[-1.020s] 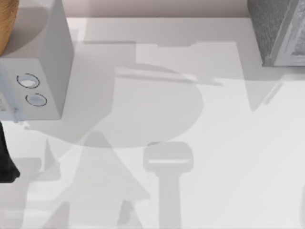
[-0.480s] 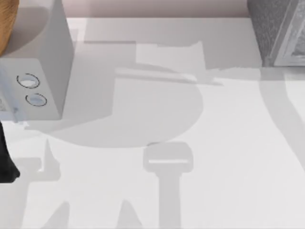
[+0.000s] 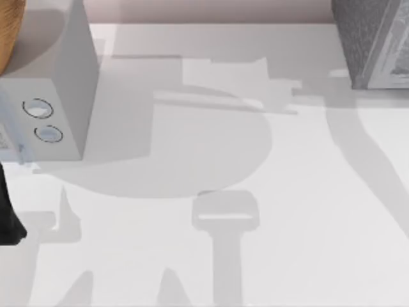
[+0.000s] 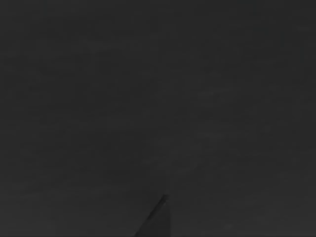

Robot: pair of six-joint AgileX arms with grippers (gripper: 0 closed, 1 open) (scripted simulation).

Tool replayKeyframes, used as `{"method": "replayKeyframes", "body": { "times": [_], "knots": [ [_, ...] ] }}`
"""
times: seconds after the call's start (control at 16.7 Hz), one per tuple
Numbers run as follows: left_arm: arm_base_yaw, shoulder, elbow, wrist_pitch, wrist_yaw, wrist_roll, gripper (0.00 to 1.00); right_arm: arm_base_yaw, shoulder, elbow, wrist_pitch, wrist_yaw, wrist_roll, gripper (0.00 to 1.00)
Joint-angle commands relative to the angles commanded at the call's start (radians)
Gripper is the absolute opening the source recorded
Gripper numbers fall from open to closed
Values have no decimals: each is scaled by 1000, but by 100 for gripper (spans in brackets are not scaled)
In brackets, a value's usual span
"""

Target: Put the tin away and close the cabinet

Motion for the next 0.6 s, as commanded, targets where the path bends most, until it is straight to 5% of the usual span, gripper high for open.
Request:
{"method": "replayKeyframes", "body": {
  "times": [0.6],
  "knots": [
    [0, 0, 0, 0, 0, 0, 100, -103, 131, 112, 39, -65, -10, 100]
  ]
}}
